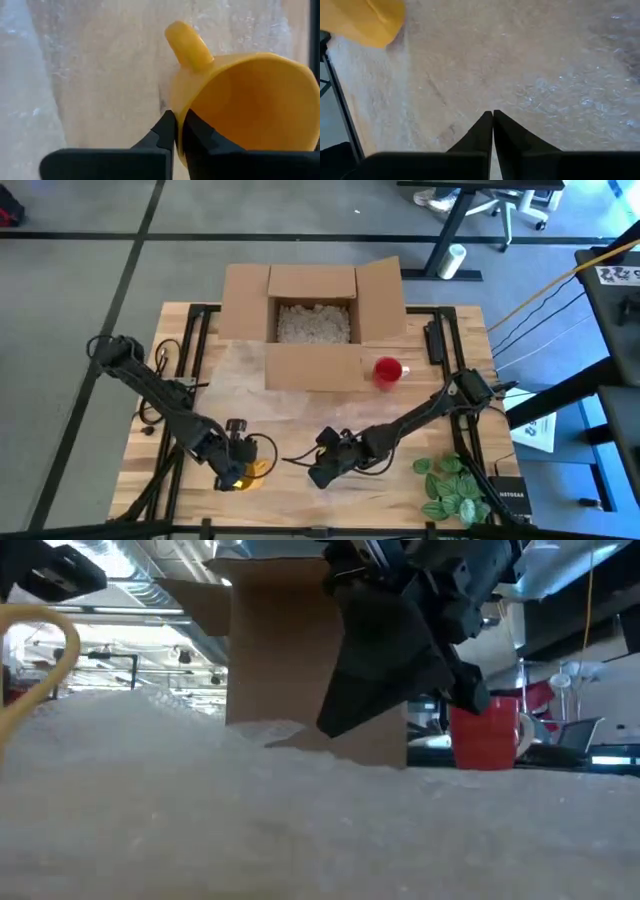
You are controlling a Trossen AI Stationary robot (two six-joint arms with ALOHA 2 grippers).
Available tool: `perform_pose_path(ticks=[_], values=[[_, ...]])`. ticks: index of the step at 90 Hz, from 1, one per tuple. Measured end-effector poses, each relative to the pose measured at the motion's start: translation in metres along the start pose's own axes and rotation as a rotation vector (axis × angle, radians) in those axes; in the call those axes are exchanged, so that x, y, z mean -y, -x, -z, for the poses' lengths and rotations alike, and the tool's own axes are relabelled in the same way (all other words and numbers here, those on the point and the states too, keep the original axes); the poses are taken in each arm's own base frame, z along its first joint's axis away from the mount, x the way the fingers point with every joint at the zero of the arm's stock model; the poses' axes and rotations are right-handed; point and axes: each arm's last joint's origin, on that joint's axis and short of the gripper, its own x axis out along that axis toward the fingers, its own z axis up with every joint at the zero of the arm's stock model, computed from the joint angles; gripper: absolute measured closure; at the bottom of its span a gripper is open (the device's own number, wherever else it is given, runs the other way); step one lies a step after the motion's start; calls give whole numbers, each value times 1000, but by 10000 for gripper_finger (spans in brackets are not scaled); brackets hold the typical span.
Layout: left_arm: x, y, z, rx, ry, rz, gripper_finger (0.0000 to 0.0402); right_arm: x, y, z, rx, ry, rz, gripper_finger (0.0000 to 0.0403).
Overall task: Wrap mug
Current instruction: Wrap the yellow mug using the bubble wrap
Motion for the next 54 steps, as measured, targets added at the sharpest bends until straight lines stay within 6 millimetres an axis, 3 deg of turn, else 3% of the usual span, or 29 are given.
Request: perform_pose_path(ticks=[25, 54], values=[[-21, 16, -26, 225, -22, -12, 401, 3, 10, -2, -16, 15, 37, 403], [-56, -5, -45, 117, 8, 75, 401, 10, 48, 6, -82, 35, 180, 403]])
